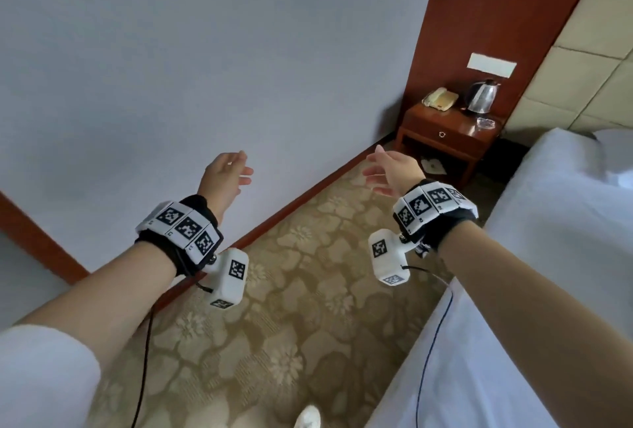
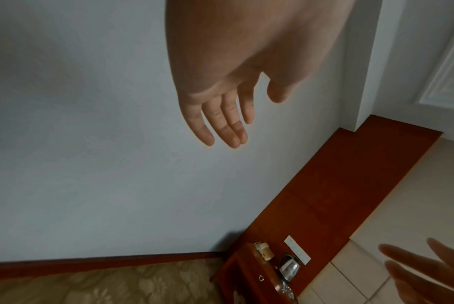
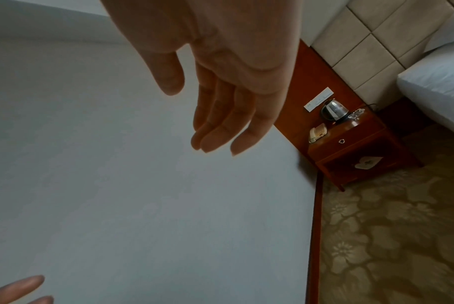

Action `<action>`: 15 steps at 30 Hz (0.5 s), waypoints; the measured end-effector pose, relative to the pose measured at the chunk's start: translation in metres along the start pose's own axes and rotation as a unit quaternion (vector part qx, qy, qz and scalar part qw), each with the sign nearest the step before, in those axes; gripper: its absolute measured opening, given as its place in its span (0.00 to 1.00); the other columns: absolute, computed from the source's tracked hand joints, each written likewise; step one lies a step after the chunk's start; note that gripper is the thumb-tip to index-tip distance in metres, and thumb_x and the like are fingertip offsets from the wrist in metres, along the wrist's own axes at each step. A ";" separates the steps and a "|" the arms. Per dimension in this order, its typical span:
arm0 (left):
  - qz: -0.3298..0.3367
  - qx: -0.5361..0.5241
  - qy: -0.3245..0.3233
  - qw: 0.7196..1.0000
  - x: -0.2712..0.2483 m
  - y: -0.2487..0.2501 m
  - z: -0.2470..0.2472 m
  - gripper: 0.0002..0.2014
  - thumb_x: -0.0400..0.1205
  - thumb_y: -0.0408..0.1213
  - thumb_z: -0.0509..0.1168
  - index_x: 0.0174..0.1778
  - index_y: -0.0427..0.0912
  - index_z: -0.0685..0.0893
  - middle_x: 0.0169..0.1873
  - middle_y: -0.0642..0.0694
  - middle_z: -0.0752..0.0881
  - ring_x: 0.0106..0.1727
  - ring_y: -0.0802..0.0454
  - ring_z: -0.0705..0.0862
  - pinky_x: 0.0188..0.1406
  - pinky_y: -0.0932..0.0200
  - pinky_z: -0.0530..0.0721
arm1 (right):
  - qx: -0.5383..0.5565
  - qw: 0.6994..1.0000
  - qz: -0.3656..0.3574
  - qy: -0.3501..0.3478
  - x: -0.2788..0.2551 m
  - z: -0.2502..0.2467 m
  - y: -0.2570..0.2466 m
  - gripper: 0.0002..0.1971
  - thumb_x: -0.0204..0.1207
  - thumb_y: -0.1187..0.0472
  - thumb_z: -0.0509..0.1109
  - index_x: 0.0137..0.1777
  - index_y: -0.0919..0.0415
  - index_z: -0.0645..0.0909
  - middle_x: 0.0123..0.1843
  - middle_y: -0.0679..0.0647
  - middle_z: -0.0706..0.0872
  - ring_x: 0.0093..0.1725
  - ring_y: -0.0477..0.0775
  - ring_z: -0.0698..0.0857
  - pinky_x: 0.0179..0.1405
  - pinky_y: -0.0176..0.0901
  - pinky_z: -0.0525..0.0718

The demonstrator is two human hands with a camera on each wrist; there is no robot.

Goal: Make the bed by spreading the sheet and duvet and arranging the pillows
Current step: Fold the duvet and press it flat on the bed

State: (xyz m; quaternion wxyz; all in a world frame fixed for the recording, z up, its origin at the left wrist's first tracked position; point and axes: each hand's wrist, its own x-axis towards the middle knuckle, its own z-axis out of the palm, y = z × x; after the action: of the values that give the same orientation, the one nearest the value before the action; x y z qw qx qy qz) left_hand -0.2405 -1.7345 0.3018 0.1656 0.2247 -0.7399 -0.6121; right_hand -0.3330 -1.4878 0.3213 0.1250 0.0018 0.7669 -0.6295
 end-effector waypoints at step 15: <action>0.042 0.022 -0.287 0.957 0.313 0.047 0.380 0.11 0.85 0.46 0.56 0.56 0.45 0.77 0.41 0.48 0.84 0.38 0.56 0.82 0.40 0.61 0.76 | 0.023 0.959 0.095 0.264 0.278 -0.216 0.014 0.14 0.84 0.50 0.56 0.42 0.55 0.78 0.33 0.50 0.84 0.32 0.46 0.81 0.31 0.36 0.76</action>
State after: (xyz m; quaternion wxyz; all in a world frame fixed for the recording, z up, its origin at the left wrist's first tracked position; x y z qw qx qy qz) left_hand -0.7091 -1.5790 0.2637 -0.0336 0.0117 -0.7781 -0.6272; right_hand -0.6410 -1.3187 0.2919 -0.0228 0.2442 0.7539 -0.6094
